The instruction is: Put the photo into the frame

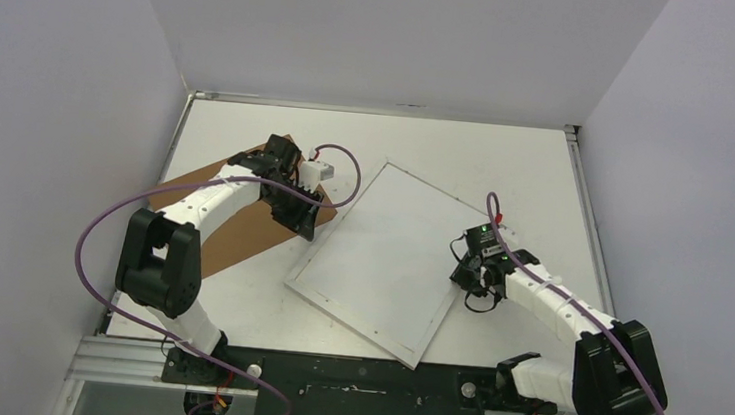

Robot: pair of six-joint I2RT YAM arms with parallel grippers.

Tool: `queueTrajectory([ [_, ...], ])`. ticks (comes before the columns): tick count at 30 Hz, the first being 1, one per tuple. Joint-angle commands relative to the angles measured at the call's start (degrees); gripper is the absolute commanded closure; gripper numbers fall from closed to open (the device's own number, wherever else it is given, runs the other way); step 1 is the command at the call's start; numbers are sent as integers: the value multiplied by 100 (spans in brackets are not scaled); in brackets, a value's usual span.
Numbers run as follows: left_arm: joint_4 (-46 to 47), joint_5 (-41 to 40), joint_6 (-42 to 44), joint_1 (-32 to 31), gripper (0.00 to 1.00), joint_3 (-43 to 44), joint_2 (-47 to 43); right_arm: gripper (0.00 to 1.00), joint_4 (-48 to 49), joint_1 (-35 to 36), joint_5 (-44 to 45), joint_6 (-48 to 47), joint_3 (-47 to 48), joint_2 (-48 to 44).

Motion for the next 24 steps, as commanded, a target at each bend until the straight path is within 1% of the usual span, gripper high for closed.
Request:
queueTrajectory([
  [1, 78, -43, 85, 27, 60, -52, -61, 95, 565, -33, -133, 37, -111, -299],
  [7, 75, -63, 35, 41, 62, -50, -23, 95, 1120, -55, -285, 24, -281, -563],
  [12, 47, 5, -9, 81, 62, -46, -37, 95, 1361, -112, -357, -167, -164, -371],
  [13, 23, 14, -10, 88, 62, -28, -40, 90, 1320, -116, -362, -230, -84, -314],
  [14, 2, 17, -15, 96, 62, -14, -45, 77, 1226, -119, -358, -273, -12, -284],
  [15, 0, 41, -14, 106, 62, 3, -68, 68, 1131, -109, -357, -308, 46, -302],
  [17, -27, 50, -10, 128, 62, 36, -100, 58, 924, -109, -357, -338, 75, -518],
  [19, -64, 52, 5, 163, 62, 72, -106, 42, 676, -109, -324, -332, 68, -744],
  [20, -73, 49, 9, 179, 62, 89, -107, 37, 545, -107, -347, -331, 61, -846],
  [21, -82, 44, 16, 190, 62, 94, -111, 35, 403, -98, -356, -299, 45, -940],
  [24, -96, 2, 45, 219, 62, 92, -111, 38, 227, 51, -771, -44, -202, -1267],
])
